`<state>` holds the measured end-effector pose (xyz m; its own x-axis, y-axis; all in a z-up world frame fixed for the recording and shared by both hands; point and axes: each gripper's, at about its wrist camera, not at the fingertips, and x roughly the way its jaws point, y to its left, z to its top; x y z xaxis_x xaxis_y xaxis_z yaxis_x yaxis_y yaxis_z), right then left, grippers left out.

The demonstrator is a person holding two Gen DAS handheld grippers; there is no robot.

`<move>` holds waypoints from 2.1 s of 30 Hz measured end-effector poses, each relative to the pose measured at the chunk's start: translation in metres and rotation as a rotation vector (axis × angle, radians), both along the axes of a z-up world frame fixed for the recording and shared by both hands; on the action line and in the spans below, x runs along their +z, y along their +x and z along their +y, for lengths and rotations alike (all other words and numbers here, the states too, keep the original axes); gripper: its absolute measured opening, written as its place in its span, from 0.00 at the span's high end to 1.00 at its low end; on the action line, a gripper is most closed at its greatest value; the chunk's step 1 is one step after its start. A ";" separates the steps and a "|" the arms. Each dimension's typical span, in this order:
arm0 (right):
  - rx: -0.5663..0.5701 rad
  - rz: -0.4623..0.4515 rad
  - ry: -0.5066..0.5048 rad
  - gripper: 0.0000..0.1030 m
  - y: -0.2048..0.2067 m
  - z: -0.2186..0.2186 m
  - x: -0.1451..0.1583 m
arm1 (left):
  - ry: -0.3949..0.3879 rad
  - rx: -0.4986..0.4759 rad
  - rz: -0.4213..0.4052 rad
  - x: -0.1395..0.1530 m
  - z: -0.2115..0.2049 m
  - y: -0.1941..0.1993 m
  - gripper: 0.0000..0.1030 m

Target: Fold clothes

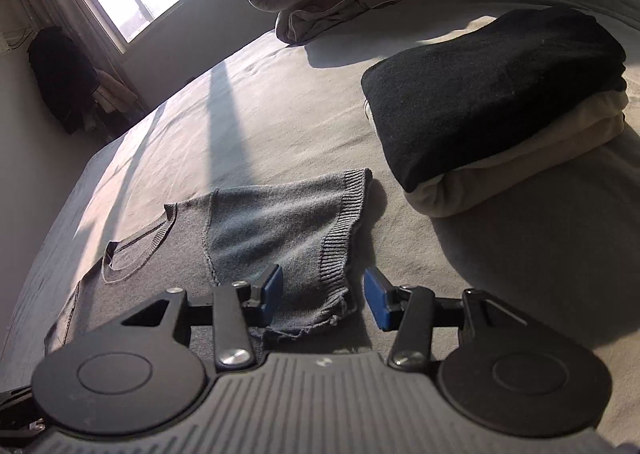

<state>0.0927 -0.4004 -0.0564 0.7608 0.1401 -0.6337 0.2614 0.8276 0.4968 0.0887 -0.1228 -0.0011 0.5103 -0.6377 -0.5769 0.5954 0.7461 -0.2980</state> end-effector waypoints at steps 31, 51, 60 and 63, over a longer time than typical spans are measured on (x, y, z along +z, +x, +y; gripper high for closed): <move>0.268 0.183 0.597 0.52 -0.200 0.055 -0.046 | 0.168 -0.208 -0.232 -0.053 -0.020 -0.245 0.47; 0.214 0.140 0.772 0.52 -0.190 0.035 -0.059 | -0.043 0.083 0.053 -0.064 -0.008 -0.213 0.95; 0.162 0.070 0.882 0.52 -0.169 0.032 -0.079 | -0.162 0.040 0.161 -0.058 -0.003 -0.205 0.95; 0.125 0.047 0.910 0.58 -0.154 0.033 -0.085 | -0.143 0.031 0.163 -0.064 -0.004 -0.204 0.95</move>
<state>-0.0615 -0.3677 -0.1417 0.6833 0.6789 -0.2687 0.2327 0.1463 0.9615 -0.1155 -0.1266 -0.0651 0.4384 -0.7046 -0.5579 0.5082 0.7064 -0.4928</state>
